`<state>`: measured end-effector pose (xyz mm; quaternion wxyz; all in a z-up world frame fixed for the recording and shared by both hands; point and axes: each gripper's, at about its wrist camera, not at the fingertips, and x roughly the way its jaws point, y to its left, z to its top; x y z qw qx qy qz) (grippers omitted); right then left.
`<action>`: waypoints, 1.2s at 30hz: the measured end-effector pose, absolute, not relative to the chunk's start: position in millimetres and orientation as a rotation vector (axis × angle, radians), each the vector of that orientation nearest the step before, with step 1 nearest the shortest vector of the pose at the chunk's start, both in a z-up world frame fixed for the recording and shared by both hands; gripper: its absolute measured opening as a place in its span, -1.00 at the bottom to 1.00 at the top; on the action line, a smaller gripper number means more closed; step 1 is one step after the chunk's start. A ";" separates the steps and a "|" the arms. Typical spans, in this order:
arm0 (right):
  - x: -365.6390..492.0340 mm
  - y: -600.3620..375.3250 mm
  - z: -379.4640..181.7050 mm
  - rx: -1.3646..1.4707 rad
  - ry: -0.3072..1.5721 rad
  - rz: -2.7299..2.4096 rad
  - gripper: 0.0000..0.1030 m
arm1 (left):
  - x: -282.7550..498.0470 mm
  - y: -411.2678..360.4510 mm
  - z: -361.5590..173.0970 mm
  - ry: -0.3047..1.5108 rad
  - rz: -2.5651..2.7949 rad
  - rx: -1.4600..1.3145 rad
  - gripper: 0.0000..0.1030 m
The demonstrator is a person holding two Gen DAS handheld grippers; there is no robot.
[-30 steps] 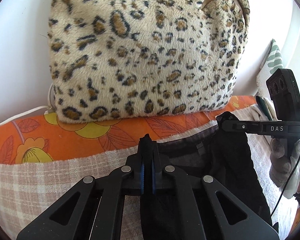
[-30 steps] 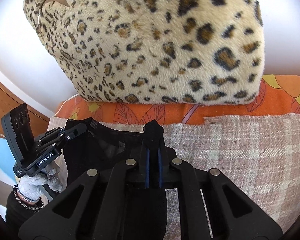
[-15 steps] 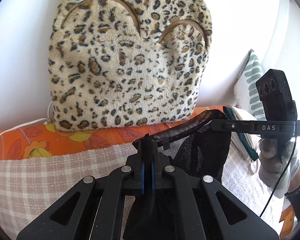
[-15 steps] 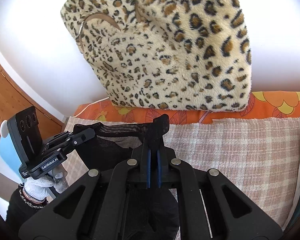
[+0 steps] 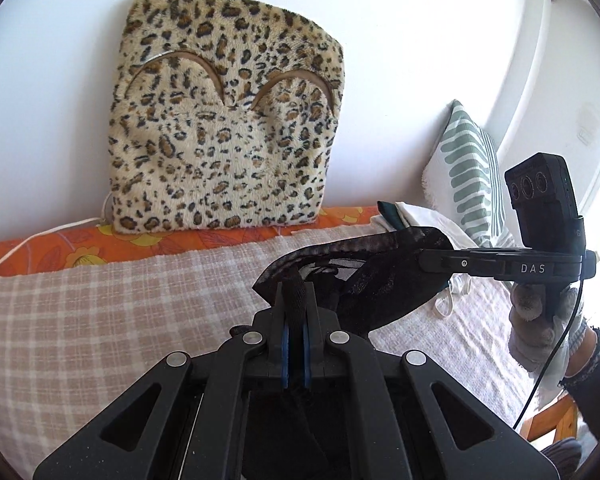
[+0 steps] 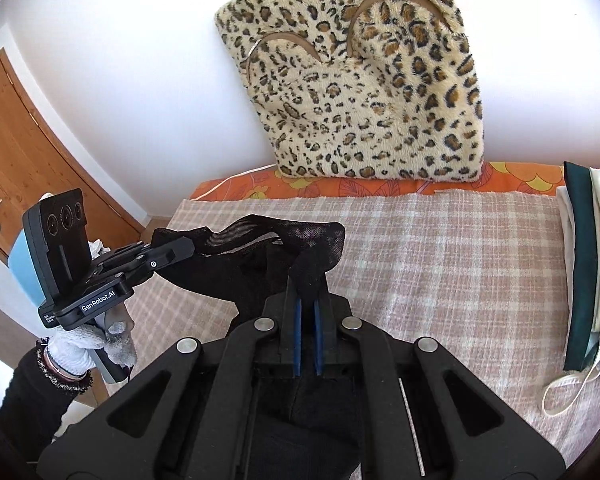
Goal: Fold small clothes
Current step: 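Lift the collar end with both grippers and fold it toward the hem, then lower the collar end onto the hem and open both grippers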
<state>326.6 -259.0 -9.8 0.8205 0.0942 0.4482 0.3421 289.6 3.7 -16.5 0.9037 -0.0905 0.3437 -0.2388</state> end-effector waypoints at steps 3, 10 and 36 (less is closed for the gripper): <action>297.8 -266.8 -13.5 0.212 0.961 0.738 -0.89 | 262.3 -2.5 -18.3 0.715 -0.506 -0.190 -0.94; 232.9 -278.8 -32.9 0.212 0.989 0.737 -0.89 | 202.0 -13.3 -38.3 0.749 -0.525 -0.194 -0.94; 131.2 -290.6 -100.4 -0.089 1.005 0.653 -0.88 | 105.5 -16.5 -109.8 0.892 -0.590 -0.006 -0.54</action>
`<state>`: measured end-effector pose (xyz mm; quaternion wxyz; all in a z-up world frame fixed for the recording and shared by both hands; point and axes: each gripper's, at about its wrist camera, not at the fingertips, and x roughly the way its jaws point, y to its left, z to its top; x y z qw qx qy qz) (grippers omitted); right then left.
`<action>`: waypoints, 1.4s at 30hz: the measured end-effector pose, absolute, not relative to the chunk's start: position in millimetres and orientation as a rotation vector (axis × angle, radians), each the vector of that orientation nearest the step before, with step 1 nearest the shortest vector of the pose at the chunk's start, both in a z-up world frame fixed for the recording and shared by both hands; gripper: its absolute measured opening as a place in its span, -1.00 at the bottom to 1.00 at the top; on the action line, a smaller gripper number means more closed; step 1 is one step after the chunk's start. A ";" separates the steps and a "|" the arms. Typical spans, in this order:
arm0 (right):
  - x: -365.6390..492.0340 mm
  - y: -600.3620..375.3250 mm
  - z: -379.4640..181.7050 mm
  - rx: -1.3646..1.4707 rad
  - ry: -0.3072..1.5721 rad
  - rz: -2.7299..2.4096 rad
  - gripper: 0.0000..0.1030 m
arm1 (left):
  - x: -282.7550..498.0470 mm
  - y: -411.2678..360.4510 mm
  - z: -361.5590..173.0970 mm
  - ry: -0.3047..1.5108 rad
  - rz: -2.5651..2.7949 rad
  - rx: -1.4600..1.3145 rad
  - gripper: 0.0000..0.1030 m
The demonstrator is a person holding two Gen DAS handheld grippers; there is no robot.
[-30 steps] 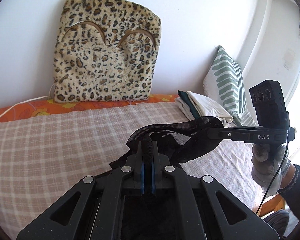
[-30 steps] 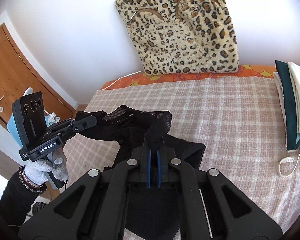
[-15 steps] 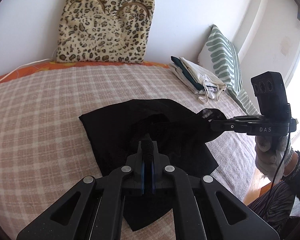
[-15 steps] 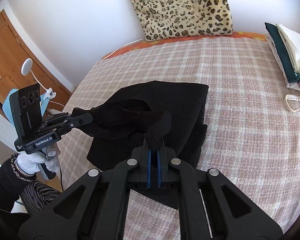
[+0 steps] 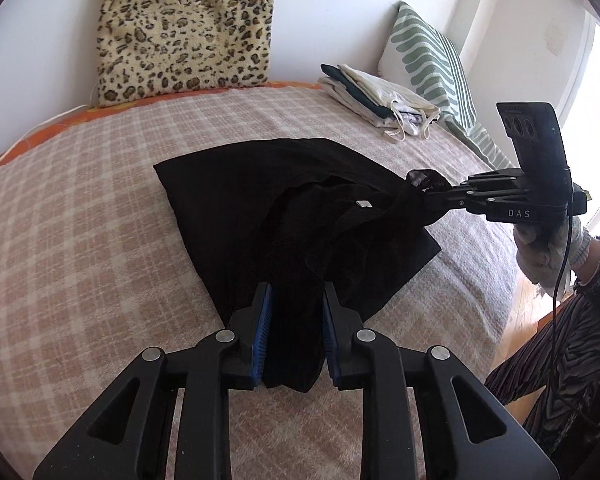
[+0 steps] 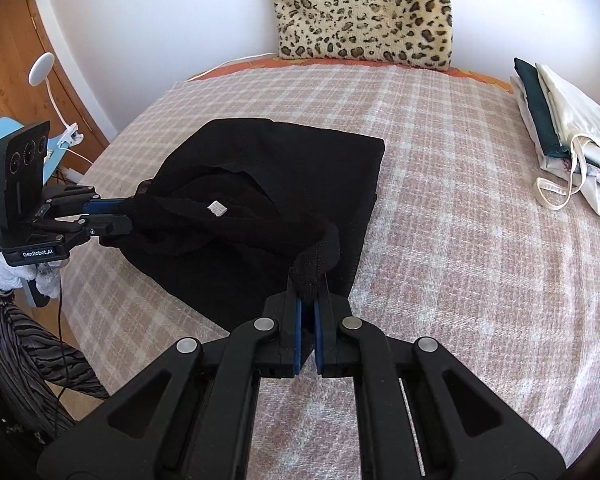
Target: Fold small clothes
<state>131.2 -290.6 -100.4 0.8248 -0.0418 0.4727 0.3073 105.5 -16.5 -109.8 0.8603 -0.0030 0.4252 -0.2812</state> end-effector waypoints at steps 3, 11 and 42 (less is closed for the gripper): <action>119.2 -289.5 -101.9 -0.160 0.993 0.662 -0.86 | 92.5 -15.0 -107.7 0.894 -0.612 0.018 -0.52; 85.5 -296.6 -83.3 -0.261 0.918 0.662 -0.13 | 89.6 14.3 -95.7 0.886 -0.573 -0.101 -0.44; 83.5 -188.5 -107.0 -0.509 0.898 0.758 -0.95 | 174.2 17.7 -121.6 0.974 -0.435 -0.304 -0.81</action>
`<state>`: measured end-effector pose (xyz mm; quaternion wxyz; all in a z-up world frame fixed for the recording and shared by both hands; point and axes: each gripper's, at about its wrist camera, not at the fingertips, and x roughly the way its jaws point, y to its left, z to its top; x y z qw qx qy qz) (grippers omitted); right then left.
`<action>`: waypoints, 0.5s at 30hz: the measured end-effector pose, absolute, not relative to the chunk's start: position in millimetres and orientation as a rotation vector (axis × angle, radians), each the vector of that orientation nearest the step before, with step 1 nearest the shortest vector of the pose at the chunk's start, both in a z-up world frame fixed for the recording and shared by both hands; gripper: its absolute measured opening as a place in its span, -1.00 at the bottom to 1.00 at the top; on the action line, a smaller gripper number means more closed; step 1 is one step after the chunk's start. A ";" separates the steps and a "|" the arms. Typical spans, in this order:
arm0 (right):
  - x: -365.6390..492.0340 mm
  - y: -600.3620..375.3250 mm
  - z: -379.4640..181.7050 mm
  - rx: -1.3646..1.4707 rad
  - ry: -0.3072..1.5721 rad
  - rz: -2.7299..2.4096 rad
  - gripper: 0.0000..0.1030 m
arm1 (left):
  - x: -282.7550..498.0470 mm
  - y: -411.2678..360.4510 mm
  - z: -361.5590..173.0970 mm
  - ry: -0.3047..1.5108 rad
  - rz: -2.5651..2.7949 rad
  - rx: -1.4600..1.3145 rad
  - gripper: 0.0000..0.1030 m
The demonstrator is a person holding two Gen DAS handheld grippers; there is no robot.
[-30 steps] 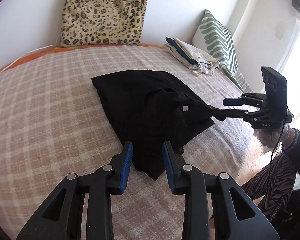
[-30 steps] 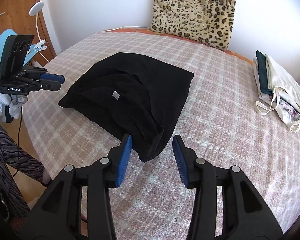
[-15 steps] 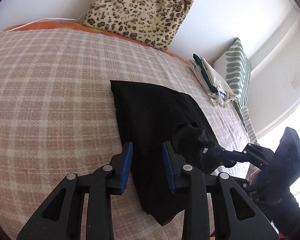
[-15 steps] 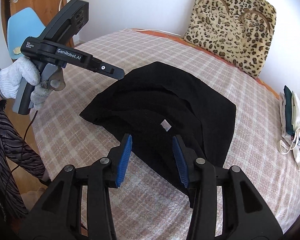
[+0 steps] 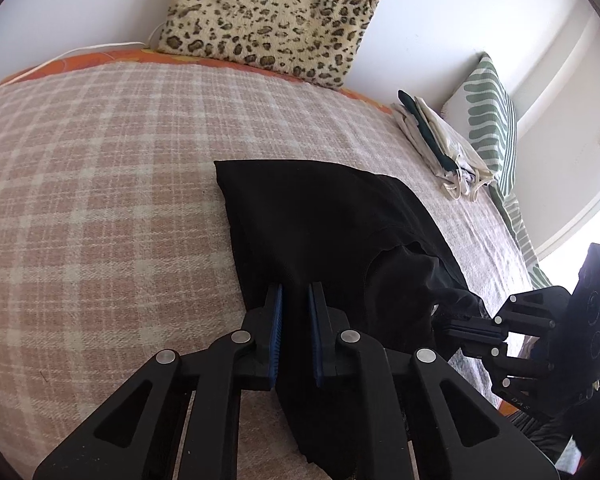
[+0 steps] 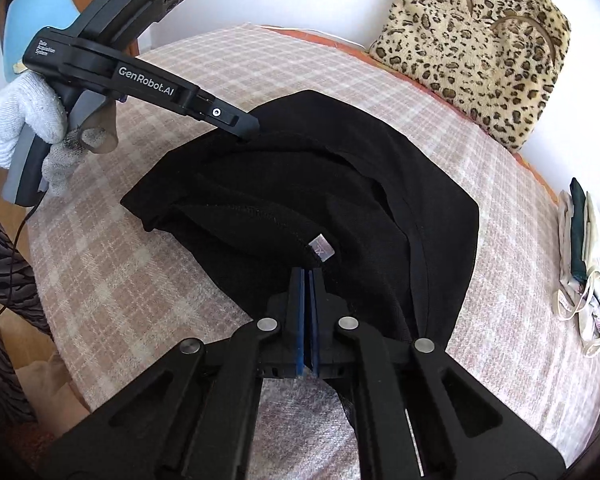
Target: Fold small clothes
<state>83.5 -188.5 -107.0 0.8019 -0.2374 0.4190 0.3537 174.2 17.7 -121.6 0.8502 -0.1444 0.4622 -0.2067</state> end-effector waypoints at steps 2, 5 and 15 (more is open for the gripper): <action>75.4 -197.5 -98.3 -0.490 0.893 0.799 -0.95 | 175.2 21.1 -119.8 0.963 -0.435 -0.317 -0.82; 68.9 -210.4 -87.4 -0.430 0.910 0.850 -0.95 | 177.9 28.1 -117.4 0.948 -0.420 -0.359 -0.82; 87.9 -191.2 -106.0 -0.542 0.897 0.755 -0.26 | 187.8 27.1 -113.6 0.943 -0.436 -0.447 -0.82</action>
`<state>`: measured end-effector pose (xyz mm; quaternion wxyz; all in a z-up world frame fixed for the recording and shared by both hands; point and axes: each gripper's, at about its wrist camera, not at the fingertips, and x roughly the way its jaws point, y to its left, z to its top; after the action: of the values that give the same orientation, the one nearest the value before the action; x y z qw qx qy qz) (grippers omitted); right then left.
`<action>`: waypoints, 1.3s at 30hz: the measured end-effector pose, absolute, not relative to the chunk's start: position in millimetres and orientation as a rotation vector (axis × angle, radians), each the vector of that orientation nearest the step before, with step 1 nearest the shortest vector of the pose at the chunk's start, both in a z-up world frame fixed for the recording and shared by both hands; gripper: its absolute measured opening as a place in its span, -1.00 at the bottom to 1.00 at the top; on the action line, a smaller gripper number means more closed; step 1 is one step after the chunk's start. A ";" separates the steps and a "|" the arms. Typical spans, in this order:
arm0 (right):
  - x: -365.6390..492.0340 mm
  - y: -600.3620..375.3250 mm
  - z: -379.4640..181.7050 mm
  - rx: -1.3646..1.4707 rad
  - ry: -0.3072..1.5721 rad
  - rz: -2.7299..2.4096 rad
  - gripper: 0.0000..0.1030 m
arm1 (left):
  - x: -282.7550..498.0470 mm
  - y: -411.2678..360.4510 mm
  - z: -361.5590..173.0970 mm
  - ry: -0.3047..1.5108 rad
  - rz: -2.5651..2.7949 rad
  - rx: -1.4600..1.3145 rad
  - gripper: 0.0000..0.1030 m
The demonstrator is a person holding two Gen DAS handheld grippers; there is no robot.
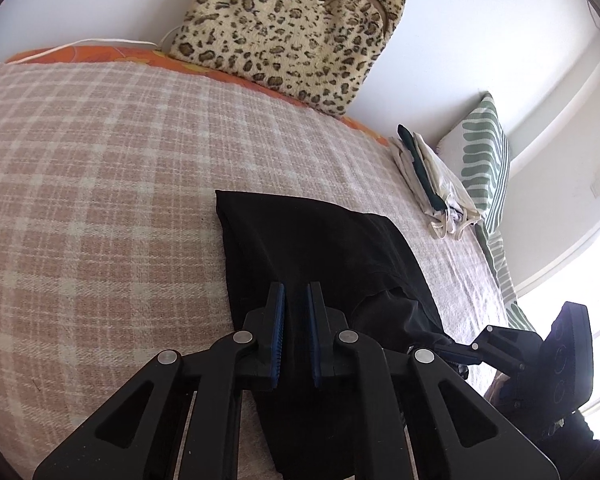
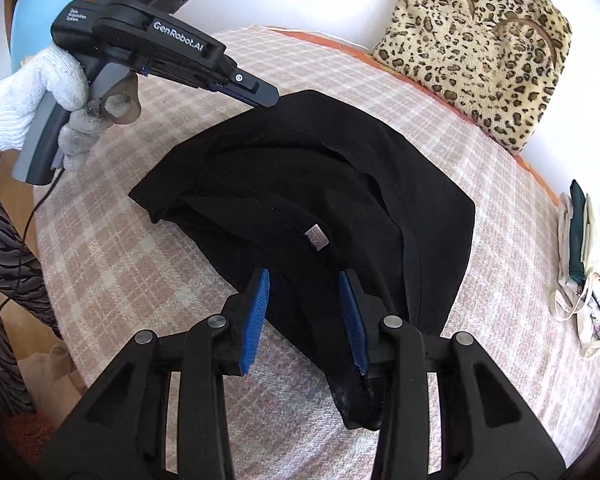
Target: Fold small clothes
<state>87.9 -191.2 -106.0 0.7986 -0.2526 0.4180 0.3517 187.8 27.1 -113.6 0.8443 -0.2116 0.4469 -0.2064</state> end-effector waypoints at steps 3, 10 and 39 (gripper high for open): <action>95.1 -189.7 -116.2 -0.565 0.934 0.741 -0.26 | 189.6 26.4 -113.7 0.946 -0.439 -0.450 -0.82; 94.1 -203.9 -101.3 -0.505 0.914 0.749 -0.91 | 194.4 29.4 -111.6 0.939 -0.429 -0.447 -0.81; 252.5 -307.2 -119.0 0.264 1.112 0.531 -0.07 | 233.0 27.3 -129.7 0.994 -0.377 -0.471 -0.63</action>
<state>252.5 -307.2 -119.0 0.8081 0.1232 0.5199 0.2481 233.0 27.3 -129.7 0.8357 -0.2225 0.4694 -0.1782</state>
